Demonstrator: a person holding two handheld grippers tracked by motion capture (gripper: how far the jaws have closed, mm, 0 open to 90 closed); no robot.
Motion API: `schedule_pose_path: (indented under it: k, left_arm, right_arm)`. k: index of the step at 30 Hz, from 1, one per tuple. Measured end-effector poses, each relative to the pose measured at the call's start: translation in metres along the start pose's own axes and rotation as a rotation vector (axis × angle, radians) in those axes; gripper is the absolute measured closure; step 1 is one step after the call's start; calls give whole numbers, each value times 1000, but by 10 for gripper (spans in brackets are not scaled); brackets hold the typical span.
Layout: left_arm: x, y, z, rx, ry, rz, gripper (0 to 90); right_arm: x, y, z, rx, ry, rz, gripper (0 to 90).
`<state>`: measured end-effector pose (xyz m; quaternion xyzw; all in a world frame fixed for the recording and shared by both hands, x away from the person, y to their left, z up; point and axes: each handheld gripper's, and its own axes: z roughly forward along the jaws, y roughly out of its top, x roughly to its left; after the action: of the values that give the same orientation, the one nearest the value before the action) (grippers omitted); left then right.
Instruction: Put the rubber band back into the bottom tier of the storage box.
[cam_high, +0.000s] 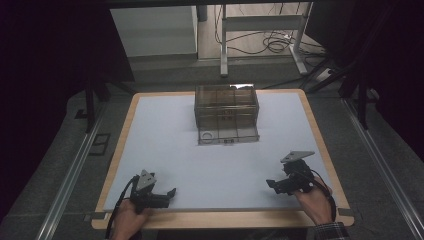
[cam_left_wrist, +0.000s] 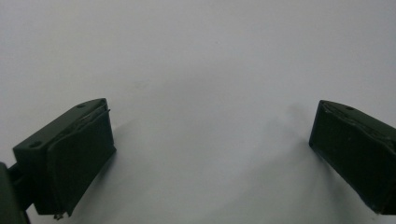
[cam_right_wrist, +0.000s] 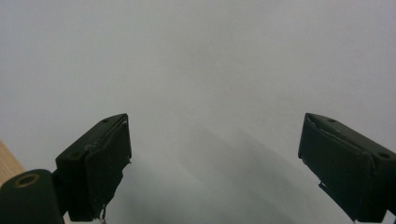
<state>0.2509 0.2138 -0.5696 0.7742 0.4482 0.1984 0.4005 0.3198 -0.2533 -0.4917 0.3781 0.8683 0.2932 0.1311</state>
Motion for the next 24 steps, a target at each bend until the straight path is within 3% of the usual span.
schedule_pose_path:
  k: [24]
  left_arm:
    - [0,0,0,0,0,0,0]
  right_arm:
    - [-13,-32,-24,2,-39,43,95]
